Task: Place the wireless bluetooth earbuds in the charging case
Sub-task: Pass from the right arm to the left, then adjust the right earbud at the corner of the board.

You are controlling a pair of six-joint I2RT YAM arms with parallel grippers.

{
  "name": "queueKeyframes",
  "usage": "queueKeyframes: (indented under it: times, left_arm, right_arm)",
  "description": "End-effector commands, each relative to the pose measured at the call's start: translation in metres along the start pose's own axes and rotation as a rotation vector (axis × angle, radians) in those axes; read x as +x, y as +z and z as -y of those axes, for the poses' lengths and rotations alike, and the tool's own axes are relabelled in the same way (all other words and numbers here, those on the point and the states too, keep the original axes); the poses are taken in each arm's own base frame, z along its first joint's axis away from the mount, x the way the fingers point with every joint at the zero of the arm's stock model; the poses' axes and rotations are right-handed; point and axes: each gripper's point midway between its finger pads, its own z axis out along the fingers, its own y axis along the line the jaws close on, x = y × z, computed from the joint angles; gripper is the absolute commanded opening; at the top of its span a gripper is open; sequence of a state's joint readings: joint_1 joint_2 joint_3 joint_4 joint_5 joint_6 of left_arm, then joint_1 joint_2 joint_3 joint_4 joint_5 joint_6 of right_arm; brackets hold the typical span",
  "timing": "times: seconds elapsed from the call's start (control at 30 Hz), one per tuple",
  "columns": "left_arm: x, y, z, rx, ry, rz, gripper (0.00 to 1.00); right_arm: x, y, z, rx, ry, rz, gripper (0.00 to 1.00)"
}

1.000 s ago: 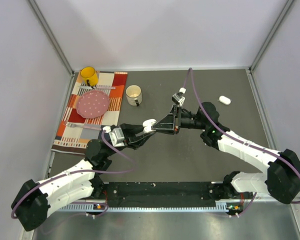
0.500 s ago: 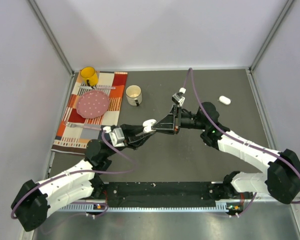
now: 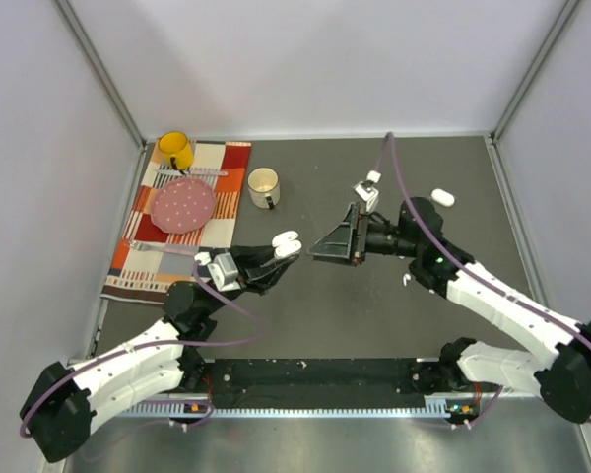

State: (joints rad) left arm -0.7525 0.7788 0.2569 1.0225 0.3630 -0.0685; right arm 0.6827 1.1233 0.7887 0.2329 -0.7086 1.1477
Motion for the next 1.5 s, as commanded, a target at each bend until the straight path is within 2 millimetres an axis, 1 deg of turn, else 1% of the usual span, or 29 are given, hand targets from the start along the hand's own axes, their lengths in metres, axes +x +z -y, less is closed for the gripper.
queueKeyframes:
  times: [0.0, 0.03, 0.07, 0.1, 0.13, 0.17, 0.2, 0.23, 0.27, 0.33, 0.4, 0.43, 0.47, 0.53, 0.73, 0.77, 0.83, 0.9, 0.97, 1.07, 1.13, 1.17, 1.23, 1.27, 1.3, 1.33, 1.4, 1.47]
  left_arm:
    - [-0.018, -0.005, -0.008, -0.060, 0.039, 0.068, 0.00]
    - [-0.021, -0.007, -0.008, -0.062, 0.044, 0.078, 0.00]
    - [-0.021, -0.009, -0.008, -0.068, 0.044, 0.080, 0.00]
    - [-0.022, -0.010, -0.009, -0.072, 0.041, 0.085, 0.00]
    - [-0.025, -0.011, -0.009, -0.076, 0.043, 0.098, 0.00]
    - [-0.026, -0.012, -0.007, -0.071, 0.040, 0.104, 0.00]
    - [-0.028, -0.012, -0.004, -0.056, 0.035, 0.111, 0.00]
    - [-0.029, -0.013, -0.003, -0.048, 0.031, 0.115, 0.00]
    - [-0.032, -0.012, 0.000, -0.036, 0.028, 0.126, 0.00]
    - [-0.033, -0.011, 0.005, -0.007, 0.014, 0.130, 0.00]
    - [-0.035, -0.009, 0.008, 0.014, 0.008, 0.134, 0.00]
    - [-0.034, -0.009, 0.011, 0.028, 0.007, 0.131, 0.00]
    - [-0.035, -0.008, 0.011, 0.034, 0.006, 0.132, 0.00]
    - [-0.034, -0.006, 0.014, 0.048, -0.001, 0.126, 0.00]
    - [-0.031, -0.004, 0.015, 0.063, -0.011, 0.114, 0.00]
    - [-0.031, -0.004, 0.015, 0.061, -0.011, 0.114, 0.00]
    - [-0.031, -0.004, 0.015, 0.061, -0.011, 0.114, 0.00]
    - [-0.030, -0.005, 0.015, 0.060, -0.014, 0.112, 0.00]
    - [-0.029, -0.006, 0.015, 0.058, -0.013, 0.111, 0.00]
    - [-0.027, -0.006, 0.015, 0.056, -0.011, 0.105, 0.00]
    - [-0.028, -0.006, 0.015, 0.056, -0.008, 0.106, 0.00]
    - [-0.027, -0.006, 0.015, 0.055, -0.008, 0.102, 0.00]
    - [-0.027, -0.007, 0.014, 0.052, -0.007, 0.101, 0.00]
    - [-0.027, -0.007, 0.014, 0.052, -0.006, 0.102, 0.00]
    - [-0.027, -0.007, 0.014, 0.050, -0.006, 0.102, 0.00]
    - [-0.028, -0.007, 0.014, 0.054, -0.006, 0.103, 0.00]
    - [-0.028, -0.007, 0.014, 0.053, -0.003, 0.104, 0.00]
    - [-0.027, -0.007, 0.013, 0.048, -0.003, 0.100, 0.00]
  right_arm:
    - [-0.030, -0.035, -0.014, 0.082, -0.179, 0.157, 0.77]
    - [-0.033, -0.044, 0.002, 0.152, -0.173, 0.178, 0.76]
    - [-0.045, -0.056, 0.012, 0.205, -0.169, 0.230, 0.76]
    - [-0.049, -0.068, 0.019, 0.254, -0.166, 0.265, 0.77]
    - [-0.051, -0.082, 0.045, 0.376, -0.155, 0.293, 0.76]
    - [-0.060, -0.098, 0.062, 0.461, -0.142, 0.339, 0.76]
    - [-0.062, -0.108, 0.076, 0.531, -0.145, 0.357, 0.75]
    - [-0.069, -0.122, 0.093, 0.632, -0.181, 0.386, 0.75]
    - [-0.062, -0.134, 0.111, 0.721, -0.154, 0.367, 0.75]
    - [-0.064, -0.155, 0.137, 0.866, -0.179, 0.369, 0.75]
    - [-0.058, -0.170, 0.153, 0.970, -0.169, 0.354, 0.76]
    - [-0.059, -0.183, 0.163, 1.047, -0.174, 0.371, 0.76]
    - [-0.058, -0.189, 0.169, 1.087, -0.173, 0.370, 0.75]
    - [-0.054, -0.208, 0.183, 1.176, -0.143, 0.378, 0.74]
    - [-0.037, -0.242, 0.212, 1.298, 0.020, 0.394, 0.67]
    - [-0.036, -0.246, 0.214, 1.313, 0.030, 0.406, 0.66]
    - [-0.034, -0.261, 0.219, 1.377, 0.046, 0.442, 0.65]
    - [-0.034, -0.269, 0.220, 1.405, 0.048, 0.461, 0.62]
    - [-0.032, -0.274, 0.223, 1.431, 0.037, 0.431, 0.62]
    - [-0.026, -0.290, 0.233, 1.513, 0.078, 0.391, 0.63]
    - [-0.025, -0.294, 0.238, 1.523, 0.122, 0.403, 0.64]
    - [-0.030, -0.300, 0.240, 1.527, 0.145, 0.438, 0.65]
    - [-0.026, -0.297, 0.252, 1.473, 0.225, 0.444, 0.67]
    - [-0.032, -0.295, 0.257, 1.424, 0.252, 0.473, 0.67]
    - [-0.026, -0.290, 0.263, 1.360, 0.319, 0.485, 0.67]
    - [-0.025, -0.288, 0.267, 1.343, 0.335, 0.489, 0.67]
    - [-0.025, -0.293, 0.278, 1.366, 0.329, 0.517, 0.67]
    - [-0.019, -0.295, 0.288, 1.390, 0.351, 0.500, 0.67]
